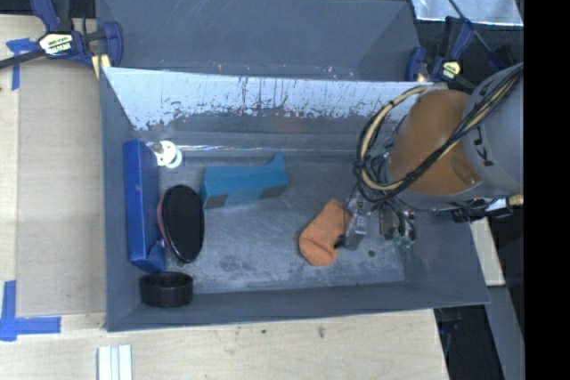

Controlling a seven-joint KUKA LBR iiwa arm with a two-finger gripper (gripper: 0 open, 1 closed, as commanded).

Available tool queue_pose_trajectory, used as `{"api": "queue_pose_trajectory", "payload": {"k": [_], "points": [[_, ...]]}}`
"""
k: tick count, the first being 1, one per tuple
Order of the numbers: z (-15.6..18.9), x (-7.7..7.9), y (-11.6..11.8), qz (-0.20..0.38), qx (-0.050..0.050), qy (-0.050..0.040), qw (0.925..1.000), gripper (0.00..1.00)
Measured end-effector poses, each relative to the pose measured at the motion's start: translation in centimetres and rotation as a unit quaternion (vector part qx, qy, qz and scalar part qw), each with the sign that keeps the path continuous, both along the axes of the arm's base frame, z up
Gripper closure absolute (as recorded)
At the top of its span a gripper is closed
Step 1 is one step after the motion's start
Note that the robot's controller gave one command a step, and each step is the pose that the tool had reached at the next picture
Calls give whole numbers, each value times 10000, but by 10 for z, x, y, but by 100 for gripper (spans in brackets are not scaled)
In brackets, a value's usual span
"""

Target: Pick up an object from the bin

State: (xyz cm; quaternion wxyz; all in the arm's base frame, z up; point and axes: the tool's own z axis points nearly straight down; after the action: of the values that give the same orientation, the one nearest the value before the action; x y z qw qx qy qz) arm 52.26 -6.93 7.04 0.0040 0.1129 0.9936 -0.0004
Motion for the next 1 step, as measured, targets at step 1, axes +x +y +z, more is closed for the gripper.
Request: {"api": "queue_pose_trajectory", "payload": {"k": [1], "points": [[0, 0, 0, 0, -1, 0, 10000, 100]]}}
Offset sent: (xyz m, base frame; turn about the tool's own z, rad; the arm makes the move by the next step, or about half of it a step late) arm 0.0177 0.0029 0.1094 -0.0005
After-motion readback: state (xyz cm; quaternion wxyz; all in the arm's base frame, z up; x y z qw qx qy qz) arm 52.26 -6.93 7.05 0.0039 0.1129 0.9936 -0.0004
